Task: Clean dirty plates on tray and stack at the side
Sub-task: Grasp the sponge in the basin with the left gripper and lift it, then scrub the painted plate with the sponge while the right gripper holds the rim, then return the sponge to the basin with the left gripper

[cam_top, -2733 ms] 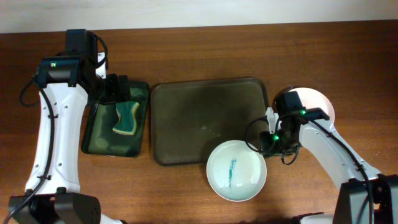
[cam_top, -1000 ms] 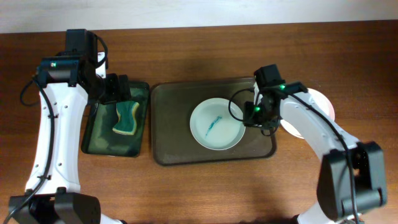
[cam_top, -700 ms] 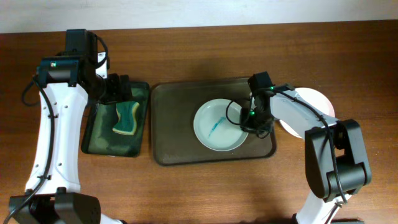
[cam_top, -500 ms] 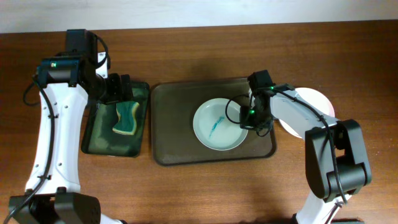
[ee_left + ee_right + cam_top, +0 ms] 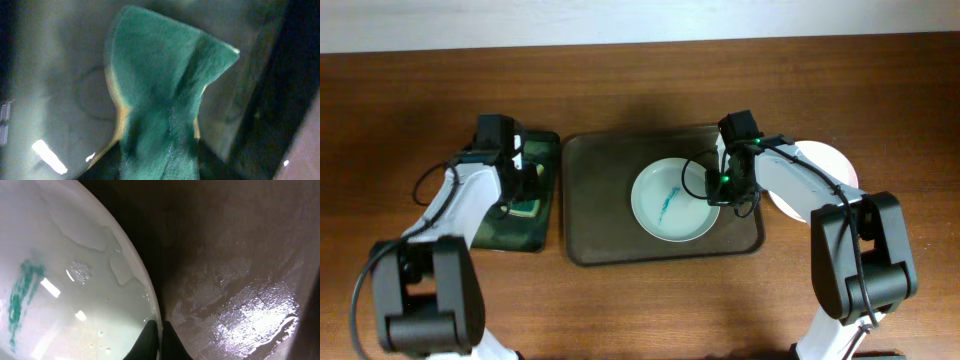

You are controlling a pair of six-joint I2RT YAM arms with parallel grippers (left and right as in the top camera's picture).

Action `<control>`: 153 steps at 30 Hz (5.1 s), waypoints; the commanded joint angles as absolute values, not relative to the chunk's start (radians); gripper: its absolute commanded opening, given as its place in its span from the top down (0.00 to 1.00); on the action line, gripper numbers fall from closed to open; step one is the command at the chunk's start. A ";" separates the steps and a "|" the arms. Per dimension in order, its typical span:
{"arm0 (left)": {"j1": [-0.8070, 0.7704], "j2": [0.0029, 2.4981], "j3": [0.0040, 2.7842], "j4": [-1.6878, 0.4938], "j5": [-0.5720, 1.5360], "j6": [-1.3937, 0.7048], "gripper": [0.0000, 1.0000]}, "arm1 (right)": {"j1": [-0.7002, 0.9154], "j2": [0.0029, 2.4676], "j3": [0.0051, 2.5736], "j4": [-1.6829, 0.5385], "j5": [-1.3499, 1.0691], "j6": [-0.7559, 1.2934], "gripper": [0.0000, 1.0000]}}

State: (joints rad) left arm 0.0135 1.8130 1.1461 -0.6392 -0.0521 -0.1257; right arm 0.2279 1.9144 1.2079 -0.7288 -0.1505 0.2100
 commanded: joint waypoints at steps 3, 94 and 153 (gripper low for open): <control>0.015 1.914 1.142 -0.656 -0.022 -0.106 1.00 | 0.221 1.920 1.199 -0.750 -0.101 0.196 0.96; -0.600 2.303 1.694 -0.985 0.338 -0.342 1.00 | 0.221 1.920 1.199 -0.762 -0.250 0.264 0.96; -0.012 1.850 1.419 -1.079 -0.047 -0.218 0.41 | 0.223 1.597 1.218 -0.840 0.054 0.222 0.96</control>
State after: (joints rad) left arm -0.0181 1.8851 1.3914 -1.0588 -0.0937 -0.2245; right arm 0.2241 1.6421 1.2041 -0.8169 -0.1036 0.1795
